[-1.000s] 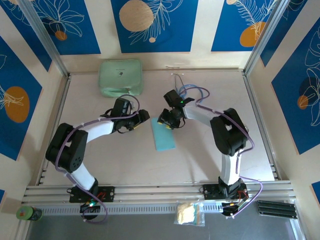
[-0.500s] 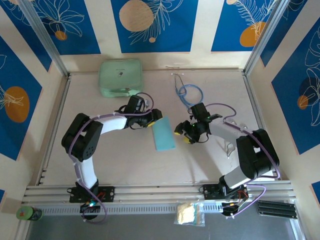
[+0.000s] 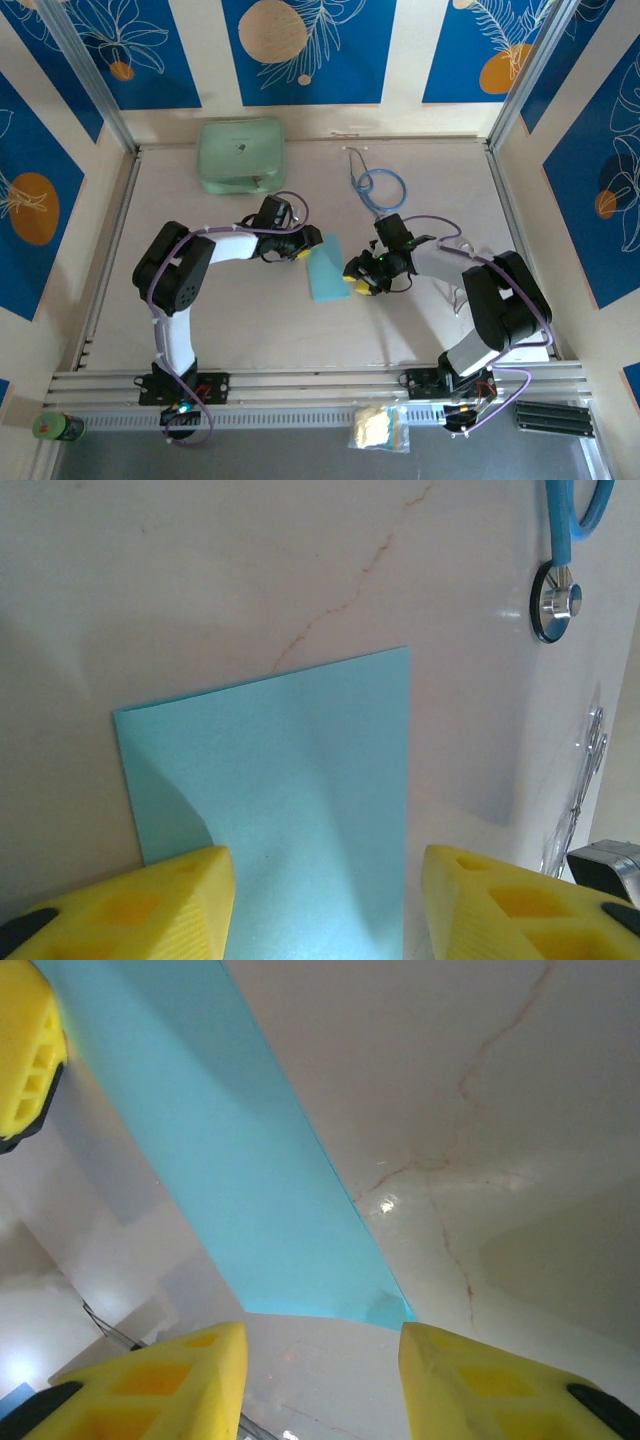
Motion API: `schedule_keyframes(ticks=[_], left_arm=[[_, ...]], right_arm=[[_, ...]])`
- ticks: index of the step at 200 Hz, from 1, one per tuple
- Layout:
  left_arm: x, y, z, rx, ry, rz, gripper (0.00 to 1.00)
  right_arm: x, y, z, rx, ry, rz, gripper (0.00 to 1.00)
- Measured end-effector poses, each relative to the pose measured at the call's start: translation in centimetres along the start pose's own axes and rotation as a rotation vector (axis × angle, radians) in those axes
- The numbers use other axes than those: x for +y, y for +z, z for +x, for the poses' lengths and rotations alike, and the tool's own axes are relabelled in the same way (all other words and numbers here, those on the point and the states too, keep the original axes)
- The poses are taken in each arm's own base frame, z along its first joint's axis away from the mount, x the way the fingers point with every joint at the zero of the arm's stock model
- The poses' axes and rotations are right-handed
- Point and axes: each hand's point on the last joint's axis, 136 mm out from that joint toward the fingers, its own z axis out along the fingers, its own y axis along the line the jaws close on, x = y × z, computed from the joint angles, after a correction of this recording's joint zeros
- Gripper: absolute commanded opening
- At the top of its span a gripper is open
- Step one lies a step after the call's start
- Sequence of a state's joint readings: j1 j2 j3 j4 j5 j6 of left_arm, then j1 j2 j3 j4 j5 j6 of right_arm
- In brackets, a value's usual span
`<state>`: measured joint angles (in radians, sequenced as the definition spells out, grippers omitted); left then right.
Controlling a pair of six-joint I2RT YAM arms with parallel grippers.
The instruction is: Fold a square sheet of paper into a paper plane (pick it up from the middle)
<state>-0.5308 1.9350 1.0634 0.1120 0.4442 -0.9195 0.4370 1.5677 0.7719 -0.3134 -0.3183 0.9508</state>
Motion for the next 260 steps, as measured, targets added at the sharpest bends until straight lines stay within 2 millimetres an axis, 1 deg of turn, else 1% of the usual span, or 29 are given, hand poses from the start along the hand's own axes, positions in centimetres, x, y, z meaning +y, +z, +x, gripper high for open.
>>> schedule_keyframes(ticks=[76, 121, 169, 225, 260], left_arm=[[0.5, 0.0, 0.0, -0.003, -0.005, -0.021, 0.47], [0.7, 0.1, 0.1, -0.002, -0.006, -0.027, 0.46], [0.7, 0.1, 0.1, -0.002, -0.007, -0.027, 0.46], [0.7, 0.1, 0.1, -0.002, -0.007, -0.027, 0.46], [0.7, 0.1, 0.1, -0.002, -0.007, -0.027, 0.46]], right_arm=[[-1.1, 0.9, 1.2, 0.046, 0.01, 0.053, 0.4], [-1.6, 1.4, 1.6, 0.063, 0.014, 0.076, 0.37], [-1.7, 1.6, 1.7, 0.072, 0.004, 0.082, 0.34], [-1.4, 1.8, 1.4, 0.07, -0.001, 0.075, 0.29], [-1.0, 1.8, 1.1, 0.059, -0.013, 0.06, 0.28]])
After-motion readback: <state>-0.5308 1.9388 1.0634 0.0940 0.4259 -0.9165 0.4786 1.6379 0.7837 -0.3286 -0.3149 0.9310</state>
